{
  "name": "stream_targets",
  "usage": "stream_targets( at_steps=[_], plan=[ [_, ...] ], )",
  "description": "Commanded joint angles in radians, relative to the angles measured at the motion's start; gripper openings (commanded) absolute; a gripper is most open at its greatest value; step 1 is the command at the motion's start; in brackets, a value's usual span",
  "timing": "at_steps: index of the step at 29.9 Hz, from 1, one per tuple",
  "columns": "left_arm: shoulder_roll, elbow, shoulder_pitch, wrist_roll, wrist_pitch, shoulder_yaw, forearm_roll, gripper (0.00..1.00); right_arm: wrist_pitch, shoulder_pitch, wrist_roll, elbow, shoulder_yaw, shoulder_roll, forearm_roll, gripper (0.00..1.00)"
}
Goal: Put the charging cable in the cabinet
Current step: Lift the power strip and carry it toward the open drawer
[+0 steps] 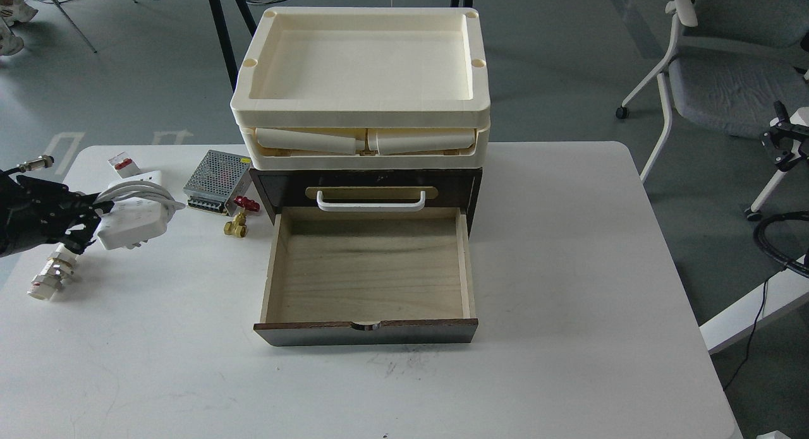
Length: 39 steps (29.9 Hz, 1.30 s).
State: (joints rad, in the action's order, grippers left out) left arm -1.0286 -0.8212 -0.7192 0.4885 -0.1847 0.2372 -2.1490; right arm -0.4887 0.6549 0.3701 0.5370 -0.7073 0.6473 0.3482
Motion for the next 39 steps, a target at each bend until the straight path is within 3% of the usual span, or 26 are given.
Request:
stream_targets(
  at_steps=[1, 7, 14, 22, 30, 36, 39],
  plan=[
    [-0.085, -0.047, 0.004, 0.0, -0.013, 0.001, 0.052, 0.0, 0.0, 0.0, 0.0, 0.0, 0.0, 0.0, 0.0, 1.0],
    [-0.284, -0.261, 0.067, 0.0, -0.061, -0.001, 0.19, 0.0, 0.0, -0.001, 0.0, -0.002, -0.001, 0.002, 0.0, 1.0],
    [-0.464, -0.433, 0.176, 0.0, -0.212, -0.003, 0.313, 0.0, 0.0, -0.001, 0.0, -0.009, -0.001, 0.0, 0.0, 1.0],
    [-0.608, -0.743, 0.21, 0.0, -0.249, -0.067, 0.383, 0.0, 0.0, -0.003, 0.0, -0.037, -0.001, -0.002, 0.0, 1.0],
    [-0.648, -0.935, 0.208, 0.0, -0.259, -0.087, 0.388, 0.0, 0.0, -0.004, 0.0, -0.074, 0.0, -0.002, -0.001, 1.0],
    [-0.584, -0.944, 0.207, 0.0, -0.237, -0.087, 0.386, 0.0, 0.0, -0.017, 0.0, -0.074, 0.0, -0.002, 0.0, 1.0],
    [-0.558, -0.944, 0.196, 0.0, -0.185, -0.084, 0.386, 0.0, 0.0, -0.024, 0.0, -0.08, -0.001, -0.003, 0.0, 1.0]
  ],
)
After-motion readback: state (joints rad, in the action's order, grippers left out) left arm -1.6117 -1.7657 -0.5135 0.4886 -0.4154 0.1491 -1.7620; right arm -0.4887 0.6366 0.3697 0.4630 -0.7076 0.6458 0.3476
